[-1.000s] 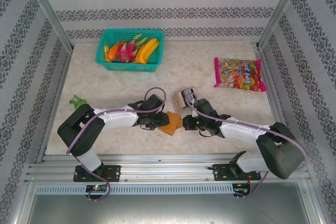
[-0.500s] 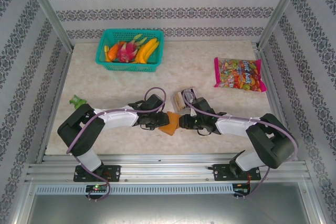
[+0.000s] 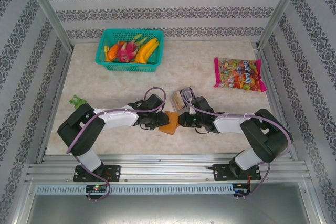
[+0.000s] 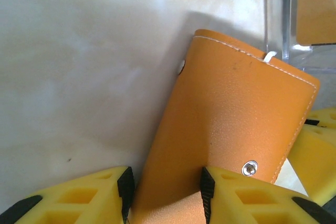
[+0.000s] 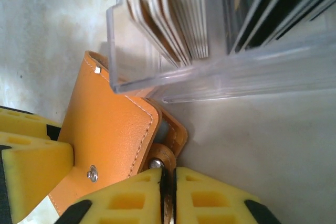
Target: Put the credit cards into the card holder
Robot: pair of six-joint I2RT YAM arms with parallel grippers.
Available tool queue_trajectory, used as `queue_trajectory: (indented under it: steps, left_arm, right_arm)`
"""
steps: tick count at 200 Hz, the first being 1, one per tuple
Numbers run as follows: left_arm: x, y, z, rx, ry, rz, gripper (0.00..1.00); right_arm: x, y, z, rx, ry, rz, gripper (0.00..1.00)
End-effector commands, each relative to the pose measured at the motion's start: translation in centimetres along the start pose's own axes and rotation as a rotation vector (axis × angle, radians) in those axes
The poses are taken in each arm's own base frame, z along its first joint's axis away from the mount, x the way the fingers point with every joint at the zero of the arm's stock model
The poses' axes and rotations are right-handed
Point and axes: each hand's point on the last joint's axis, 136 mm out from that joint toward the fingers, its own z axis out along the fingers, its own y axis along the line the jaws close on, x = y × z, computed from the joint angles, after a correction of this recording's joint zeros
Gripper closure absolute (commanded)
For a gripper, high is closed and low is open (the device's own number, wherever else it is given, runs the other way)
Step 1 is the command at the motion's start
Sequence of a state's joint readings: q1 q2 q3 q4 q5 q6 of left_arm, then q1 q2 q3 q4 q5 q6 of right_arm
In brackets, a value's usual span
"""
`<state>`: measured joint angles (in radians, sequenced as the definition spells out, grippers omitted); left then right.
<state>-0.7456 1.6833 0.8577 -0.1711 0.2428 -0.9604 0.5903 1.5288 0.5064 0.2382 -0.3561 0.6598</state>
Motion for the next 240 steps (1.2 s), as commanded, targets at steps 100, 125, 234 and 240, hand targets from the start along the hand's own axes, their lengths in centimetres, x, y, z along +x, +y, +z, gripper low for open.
queue_trajectory:
  steps: [100,125,234,240]
  left_arm:
    - [1.6,3.4,2.1,-0.104,0.063,-0.022,0.56]
    - [1.7,3.5,2.4,-0.099,0.067,-0.031,0.56]
    - [2.0,3.3,2.6,-0.093,0.083,-0.028,0.56]
    - [2.0,3.2,2.6,-0.087,0.083,-0.028,0.56]
  right_arm:
    - [0.5,0.5,-3.5,-0.092,-0.159,-0.068,1.00]
    - [0.6,1.0,-4.1,-0.122,-0.180,-0.102,1.00]
    - [1.9,5.7,-4.1,-0.312,-0.087,-0.365,0.99]
    - [1.3,6.2,-4.0,-0.308,-0.080,-0.373,0.95]
